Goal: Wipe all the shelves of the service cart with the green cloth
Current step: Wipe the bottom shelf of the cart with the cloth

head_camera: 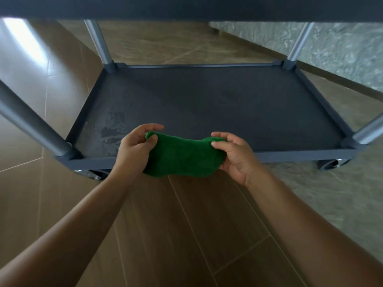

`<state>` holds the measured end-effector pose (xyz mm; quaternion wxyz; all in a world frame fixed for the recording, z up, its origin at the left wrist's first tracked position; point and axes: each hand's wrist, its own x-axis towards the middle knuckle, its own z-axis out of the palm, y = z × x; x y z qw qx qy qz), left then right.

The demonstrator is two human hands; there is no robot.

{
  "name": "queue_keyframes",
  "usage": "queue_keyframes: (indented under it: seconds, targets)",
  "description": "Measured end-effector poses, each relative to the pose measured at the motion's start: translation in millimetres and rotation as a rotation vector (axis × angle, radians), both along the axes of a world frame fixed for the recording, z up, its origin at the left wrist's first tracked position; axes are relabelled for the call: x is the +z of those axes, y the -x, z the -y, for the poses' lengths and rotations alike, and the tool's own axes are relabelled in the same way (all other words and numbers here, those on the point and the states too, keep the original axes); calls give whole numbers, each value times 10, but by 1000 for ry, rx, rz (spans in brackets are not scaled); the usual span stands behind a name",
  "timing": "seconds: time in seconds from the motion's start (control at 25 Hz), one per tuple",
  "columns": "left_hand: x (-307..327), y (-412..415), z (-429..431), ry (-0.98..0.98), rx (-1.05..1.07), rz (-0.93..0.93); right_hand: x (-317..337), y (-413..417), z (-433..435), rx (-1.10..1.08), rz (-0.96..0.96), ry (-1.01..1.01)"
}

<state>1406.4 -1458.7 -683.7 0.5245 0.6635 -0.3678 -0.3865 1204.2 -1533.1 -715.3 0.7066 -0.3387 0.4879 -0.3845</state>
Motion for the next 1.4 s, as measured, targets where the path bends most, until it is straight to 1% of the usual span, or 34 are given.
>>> queue_keyframes:
  seconds: [0.2,0.32,0.36,0.48,0.64,0.72,0.84,1.0,1.08,1.16,1.24,1.32,1.4]
  targets:
    - [-66,-20,10,-13,0,-26,34,5,-14,41,-18,112]
    - [-73,-23,9,-19,-37,29,73,10,-40,152,-127,224]
    - [-80,-21,8,-24,-44,96,87,3,-48,196,-176,256]
    - [-101,-5,-3,-18,-61,408,106,-32,-64,302,-338,342]
    - [-134,-31,-19,35,-43,729,58,-109,-64,373,-670,523]
    - [-162,-62,-19,51,-57,816,51,-149,-49,400,-792,601]
    - [-189,-124,-31,54,-74,833,43,-215,-34,425,-860,672]
    - [-174,-360,-14,33,-100,883,70,-333,18,490,-883,685]
    - [-143,-552,7,5,-128,851,131,-429,77,513,-808,632]
    - [-97,-711,40,-13,-172,760,204,-536,140,518,-603,488]
    - [-53,-802,79,-11,-197,604,256,-629,173,488,-427,344]
    - [11,-907,108,-10,-200,466,300,-746,184,441,-343,267]
    - [58,-994,110,-15,-194,430,360,-838,187,442,-322,249]
